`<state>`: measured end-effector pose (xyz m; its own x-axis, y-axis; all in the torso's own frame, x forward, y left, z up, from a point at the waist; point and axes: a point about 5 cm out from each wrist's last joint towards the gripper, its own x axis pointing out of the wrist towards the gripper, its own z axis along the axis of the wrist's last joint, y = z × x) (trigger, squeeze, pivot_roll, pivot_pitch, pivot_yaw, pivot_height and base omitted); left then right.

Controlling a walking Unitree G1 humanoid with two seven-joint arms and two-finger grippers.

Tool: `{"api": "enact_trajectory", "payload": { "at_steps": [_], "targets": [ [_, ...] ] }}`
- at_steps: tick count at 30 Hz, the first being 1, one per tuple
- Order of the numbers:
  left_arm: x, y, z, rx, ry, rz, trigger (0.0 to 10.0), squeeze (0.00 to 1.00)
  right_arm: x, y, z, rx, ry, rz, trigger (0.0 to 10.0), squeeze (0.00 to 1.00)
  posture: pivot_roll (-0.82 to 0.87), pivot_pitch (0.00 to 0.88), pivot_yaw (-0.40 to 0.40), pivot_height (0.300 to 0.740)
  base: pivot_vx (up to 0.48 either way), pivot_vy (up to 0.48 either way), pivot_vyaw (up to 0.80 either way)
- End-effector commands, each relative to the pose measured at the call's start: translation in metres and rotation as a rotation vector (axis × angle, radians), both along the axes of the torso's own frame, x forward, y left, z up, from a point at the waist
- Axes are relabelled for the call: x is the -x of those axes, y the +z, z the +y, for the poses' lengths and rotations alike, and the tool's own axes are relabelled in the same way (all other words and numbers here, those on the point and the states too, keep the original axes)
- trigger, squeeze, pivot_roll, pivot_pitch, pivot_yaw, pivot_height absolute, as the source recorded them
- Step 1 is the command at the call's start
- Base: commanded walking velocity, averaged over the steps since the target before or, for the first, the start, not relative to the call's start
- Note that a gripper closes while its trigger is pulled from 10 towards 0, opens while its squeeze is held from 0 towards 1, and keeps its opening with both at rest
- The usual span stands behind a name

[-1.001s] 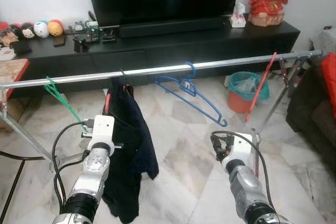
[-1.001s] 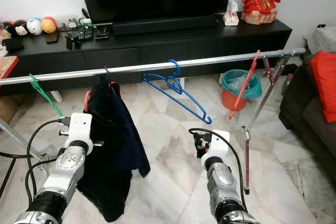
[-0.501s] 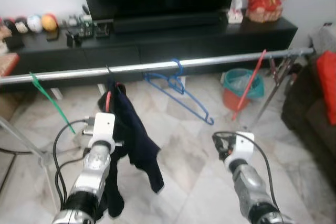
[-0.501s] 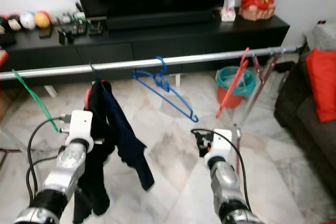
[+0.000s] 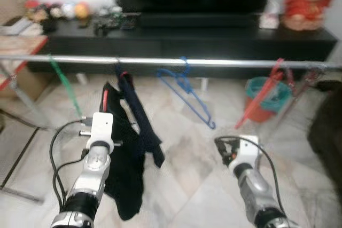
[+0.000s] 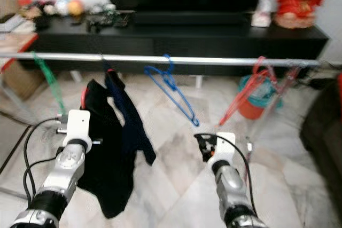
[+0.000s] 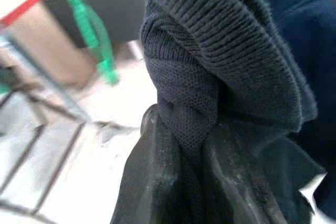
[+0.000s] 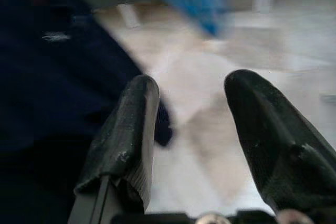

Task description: Hang hanger

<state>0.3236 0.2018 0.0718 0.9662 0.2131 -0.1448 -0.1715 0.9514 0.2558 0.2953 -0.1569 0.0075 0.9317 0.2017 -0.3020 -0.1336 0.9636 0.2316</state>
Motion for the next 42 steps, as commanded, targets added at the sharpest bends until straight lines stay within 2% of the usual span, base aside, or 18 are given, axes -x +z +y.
{"api": "enact_trajectory", "payload": {
  "at_steps": [1, 7, 11, 16, 42],
  "targets": [
    [-0.0046, 0.0107, 0.0012, -0.009, 0.017, -0.051, 10.0, 0.00, -0.0005, 0.0007, -0.0059, 0.002, 0.001, 0.004, 10.0, 0.00, -0.05, 0.019, 0.034, 0.740, 0.000, 0.000, 0.00],
    [-0.0048, 0.0110, 0.0024, -0.017, 0.026, -0.051, 10.0, 0.00, -0.0004, 0.0016, -0.0051, 0.019, 0.029, -0.009, 10.0, 0.00, -0.06, 0.015, 0.034, 0.740, 0.000, 0.000, 0.16],
    [-0.0058, 0.0112, 0.0042, -0.004, 0.037, -0.056, 10.0, 0.00, 0.0002, 0.0011, -0.0032, 0.021, 0.047, -0.006, 10.0, 0.00, -0.06, 0.010, 0.034, 0.740, 0.000, 0.000, 0.80],
    [-0.0065, 0.0118, 0.0066, 0.017, 0.040, -0.060, 10.0, 0.00, 0.0012, -0.0001, -0.0005, 0.014, 0.060, -0.002, 10.0, 0.00, -0.06, 0.006, 0.035, 0.740, 0.000, 0.000, 0.00],
    [-0.0045, 0.0100, 0.0044, 0.047, 0.007, -0.085, 10.0, 0.00, 0.0025, -0.0022, 0.0013, 0.010, 0.055, 0.013, 10.0, 0.00, -0.06, 0.021, 0.031, 0.740, 0.289, 0.000, 0.00]
  ]
}}
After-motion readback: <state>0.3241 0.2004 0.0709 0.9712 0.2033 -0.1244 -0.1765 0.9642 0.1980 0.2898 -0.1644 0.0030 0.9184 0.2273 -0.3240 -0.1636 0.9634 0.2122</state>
